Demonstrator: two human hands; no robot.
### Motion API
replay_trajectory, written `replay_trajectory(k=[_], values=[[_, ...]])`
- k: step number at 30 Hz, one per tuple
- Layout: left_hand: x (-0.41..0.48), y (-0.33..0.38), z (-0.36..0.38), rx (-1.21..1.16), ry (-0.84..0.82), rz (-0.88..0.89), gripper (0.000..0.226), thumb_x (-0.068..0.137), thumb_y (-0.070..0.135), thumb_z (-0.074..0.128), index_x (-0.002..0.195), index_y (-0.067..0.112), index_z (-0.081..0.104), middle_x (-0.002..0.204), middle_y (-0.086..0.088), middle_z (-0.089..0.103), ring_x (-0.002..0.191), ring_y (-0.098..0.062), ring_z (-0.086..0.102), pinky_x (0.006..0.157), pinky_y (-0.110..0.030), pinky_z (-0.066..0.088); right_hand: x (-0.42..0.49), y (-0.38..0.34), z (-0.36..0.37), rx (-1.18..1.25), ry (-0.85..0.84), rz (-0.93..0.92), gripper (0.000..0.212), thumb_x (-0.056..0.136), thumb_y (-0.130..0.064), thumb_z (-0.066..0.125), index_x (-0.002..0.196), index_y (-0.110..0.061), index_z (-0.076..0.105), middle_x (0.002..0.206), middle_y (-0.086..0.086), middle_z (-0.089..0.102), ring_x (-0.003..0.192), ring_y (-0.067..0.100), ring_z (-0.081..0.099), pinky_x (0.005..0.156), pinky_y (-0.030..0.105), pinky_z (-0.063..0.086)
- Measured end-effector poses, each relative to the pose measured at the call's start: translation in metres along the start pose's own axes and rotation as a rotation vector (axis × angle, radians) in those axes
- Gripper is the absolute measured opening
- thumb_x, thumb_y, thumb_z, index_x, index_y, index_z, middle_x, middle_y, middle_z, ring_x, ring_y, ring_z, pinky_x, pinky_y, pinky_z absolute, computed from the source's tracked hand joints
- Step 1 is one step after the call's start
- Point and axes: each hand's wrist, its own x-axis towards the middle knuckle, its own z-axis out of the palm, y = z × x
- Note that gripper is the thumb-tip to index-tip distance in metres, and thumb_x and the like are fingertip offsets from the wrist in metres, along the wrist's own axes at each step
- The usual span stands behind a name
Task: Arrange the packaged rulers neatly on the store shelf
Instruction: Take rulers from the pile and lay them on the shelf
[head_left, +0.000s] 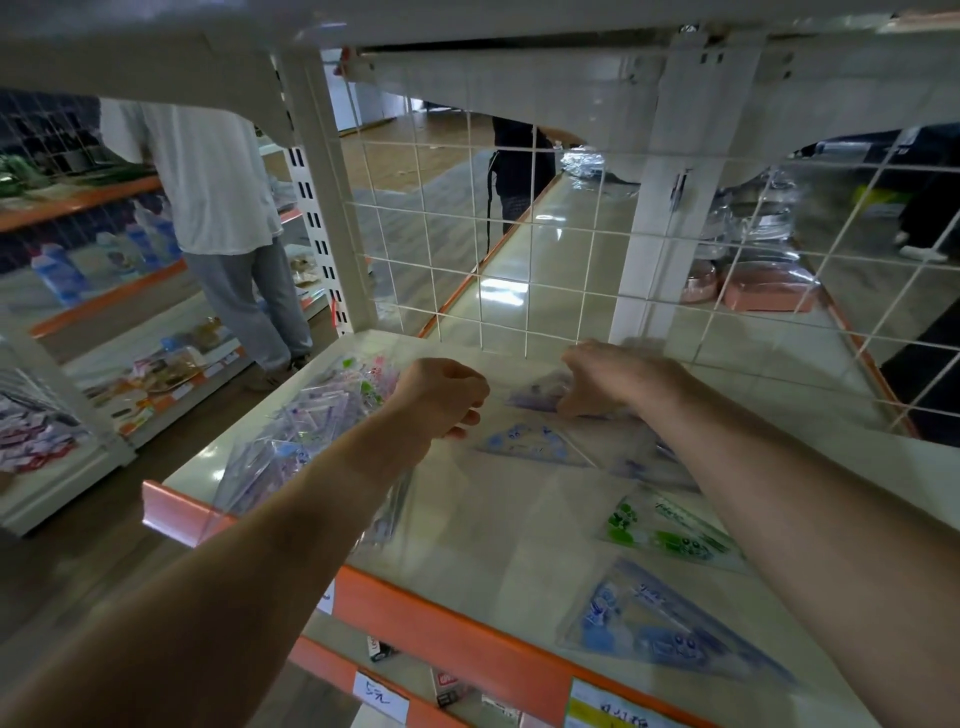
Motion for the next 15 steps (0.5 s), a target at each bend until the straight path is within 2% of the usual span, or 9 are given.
replay_trajectory(k=[3, 5, 7, 10, 12, 15], values=[[-0.005, 0.006, -0.012, 0.020, 0.018, 0.019, 0.008, 0.088, 0.012, 0.061, 0.091, 0.009, 0.067, 0.081, -0.006, 0.064, 0.066, -0.015, 0.061, 0.065, -0.030, 0.055, -0.015, -0.004, -0.008, 0.079, 0.058, -0.042, 0.059, 0.086, -0.038, 0.062, 0.134, -0.015, 0.039, 0.131, 0.010, 0.044, 0.115, 0.029, 0.048, 0.084, 0.033, 0.039], [-0.012, 0.010, -0.025, 0.036, 0.025, 0.045, 0.006, 0.087, 0.011, 0.060, 0.086, 0.009, 0.066, 0.078, -0.008, 0.064, 0.064, -0.016, 0.060, 0.061, -0.030, 0.054, -0.037, -0.017, -0.020, 0.199, 0.123, -0.119, 0.068, 0.085, -0.040, 0.064, 0.142, -0.018, 0.035, 0.139, 0.009, 0.041, 0.123, 0.027, 0.046, 0.094, 0.034, 0.039], [-0.022, 0.013, -0.039, 0.068, 0.037, 0.074, 0.007, 0.087, 0.009, 0.059, 0.082, 0.010, 0.065, 0.076, -0.008, 0.063, 0.061, -0.017, 0.059, 0.056, -0.026, 0.051, -0.060, -0.036, -0.026, 0.326, 0.174, -0.190, 0.063, 0.086, -0.034, 0.065, 0.142, -0.020, 0.039, 0.137, 0.006, 0.046, 0.114, 0.020, 0.050, 0.089, 0.029, 0.040], [-0.039, 0.014, -0.061, 0.161, 0.068, 0.109, 0.009, 0.088, 0.008, 0.059, 0.083, 0.007, 0.065, 0.073, -0.008, 0.063, 0.062, -0.018, 0.059, 0.063, -0.031, 0.054, -0.090, -0.068, -0.023, 0.520, 0.180, -0.247, 0.051, 0.087, -0.029, 0.064, 0.135, -0.021, 0.048, 0.123, 0.001, 0.056, 0.099, 0.015, 0.053, 0.080, 0.025, 0.039], [-0.051, 0.011, -0.076, 0.241, 0.108, 0.116, 0.012, 0.087, 0.008, 0.059, 0.091, 0.001, 0.067, 0.078, -0.013, 0.064, 0.068, -0.021, 0.059, 0.069, -0.034, 0.054, -0.103, -0.088, -0.013, 0.626, 0.145, -0.224, 0.045, 0.086, -0.029, 0.064, 0.129, -0.022, 0.053, 0.113, 0.000, 0.058, 0.101, 0.019, 0.057, 0.083, 0.028, 0.044], [-0.062, 0.004, -0.098, 0.319, 0.115, 0.128, 0.017, 0.086, 0.008, 0.058, 0.097, -0.002, 0.068, 0.083, -0.015, 0.063, 0.071, -0.021, 0.059, 0.064, -0.030, 0.050, -0.116, -0.115, 0.007, 0.786, 0.094, -0.154, 0.042, 0.081, -0.028, 0.067, 0.121, -0.018, 0.057, 0.100, 0.000, 0.054, 0.093, 0.018, 0.056, 0.079, 0.029, 0.044]])
